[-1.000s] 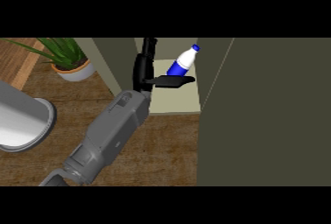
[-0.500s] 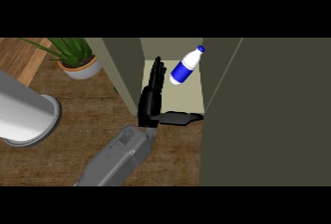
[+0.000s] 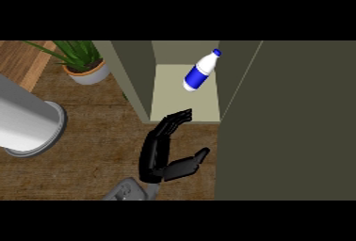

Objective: Pick up the bottled water, place it into the cabinet and close the cabinet

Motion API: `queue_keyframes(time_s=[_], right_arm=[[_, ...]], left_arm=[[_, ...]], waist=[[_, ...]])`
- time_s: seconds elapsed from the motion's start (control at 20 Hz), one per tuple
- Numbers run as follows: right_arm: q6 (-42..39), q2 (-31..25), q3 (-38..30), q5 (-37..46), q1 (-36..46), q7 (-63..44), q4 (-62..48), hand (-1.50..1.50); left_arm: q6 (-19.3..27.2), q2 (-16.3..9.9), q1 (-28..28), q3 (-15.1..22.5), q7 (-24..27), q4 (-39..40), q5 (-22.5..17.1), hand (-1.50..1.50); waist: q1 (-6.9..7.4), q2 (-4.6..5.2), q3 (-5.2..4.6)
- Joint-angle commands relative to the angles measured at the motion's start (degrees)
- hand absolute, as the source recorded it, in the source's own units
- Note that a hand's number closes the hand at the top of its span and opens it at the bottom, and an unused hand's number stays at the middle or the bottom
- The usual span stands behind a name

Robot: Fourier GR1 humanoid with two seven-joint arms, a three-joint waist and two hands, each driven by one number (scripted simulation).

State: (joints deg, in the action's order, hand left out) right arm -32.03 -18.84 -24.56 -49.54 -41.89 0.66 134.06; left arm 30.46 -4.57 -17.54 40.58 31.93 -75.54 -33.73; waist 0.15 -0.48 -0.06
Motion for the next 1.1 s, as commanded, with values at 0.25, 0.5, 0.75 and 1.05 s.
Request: queue_keyframes(time_s=[0.25,0.5,0.75,1.05], right_arm=[[-4.36,-2.82,0.68,1.39,-1.36,-3.91,7.20,1.50],[-6.79,-3.30,3.09,5.65,-1.38,-5.06,9.20,1.50],[-11.75,-3.04,8.83,5.92,-4.66,-6.27,14.31,1.50],[-11.51,-1.85,9.55,6.35,-3.96,-5.06,18.19,1.50]], left_arm=[[-3.97,-13.13,15.50,3.47,-0.36,-17.57,1.24,1.50],[-5.64,-19.03,19.15,1.08,-0.37,-23.06,0.67,1.50],[-12.00,-28.64,24.02,-5.47,1.57,-24.93,-2.99,1.50],[-16.37,-33.26,27.12,-11.25,1.16,-30.01,-8.02,-1.50]], waist=[[0.07,0.19,0.02],[0.13,0.14,-0.02],[-0.04,-0.05,-0.17],[-0.62,-0.15,-0.29]])
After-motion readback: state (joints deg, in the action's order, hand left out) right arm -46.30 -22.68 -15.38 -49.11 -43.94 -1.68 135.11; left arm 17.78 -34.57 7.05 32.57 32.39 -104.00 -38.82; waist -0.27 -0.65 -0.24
